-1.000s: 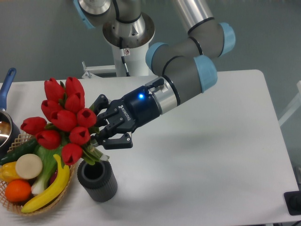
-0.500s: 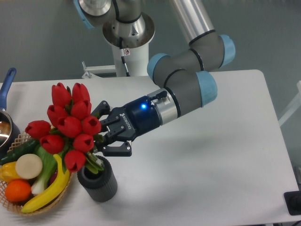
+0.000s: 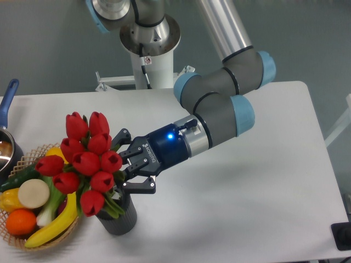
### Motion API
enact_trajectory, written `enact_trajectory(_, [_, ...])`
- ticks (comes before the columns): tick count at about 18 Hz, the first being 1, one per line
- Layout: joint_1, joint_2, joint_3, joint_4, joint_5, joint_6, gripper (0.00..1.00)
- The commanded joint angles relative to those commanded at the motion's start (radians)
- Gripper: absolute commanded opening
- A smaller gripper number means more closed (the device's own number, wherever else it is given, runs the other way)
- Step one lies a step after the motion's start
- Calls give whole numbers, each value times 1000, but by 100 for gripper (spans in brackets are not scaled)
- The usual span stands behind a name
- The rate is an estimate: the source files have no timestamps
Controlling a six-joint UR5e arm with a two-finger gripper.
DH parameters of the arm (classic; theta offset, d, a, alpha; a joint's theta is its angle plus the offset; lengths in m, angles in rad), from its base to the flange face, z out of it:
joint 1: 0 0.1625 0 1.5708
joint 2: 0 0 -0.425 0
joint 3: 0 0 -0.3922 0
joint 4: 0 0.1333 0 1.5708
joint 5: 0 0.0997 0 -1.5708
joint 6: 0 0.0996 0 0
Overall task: Insert the flowers into the vase
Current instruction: 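Lower the tulip stems into the black vase opening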
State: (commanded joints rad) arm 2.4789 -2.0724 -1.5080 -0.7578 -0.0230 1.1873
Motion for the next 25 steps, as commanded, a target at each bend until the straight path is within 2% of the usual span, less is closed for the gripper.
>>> enact_trajectory(10, [-15, -9, -14, -2, 0, -5, 33])
enact_trajectory(17, [-14, -21, -58, 0, 0, -3, 34])
enact_trajectory(25, [-8, -43, -78, 0, 0, 3, 34])
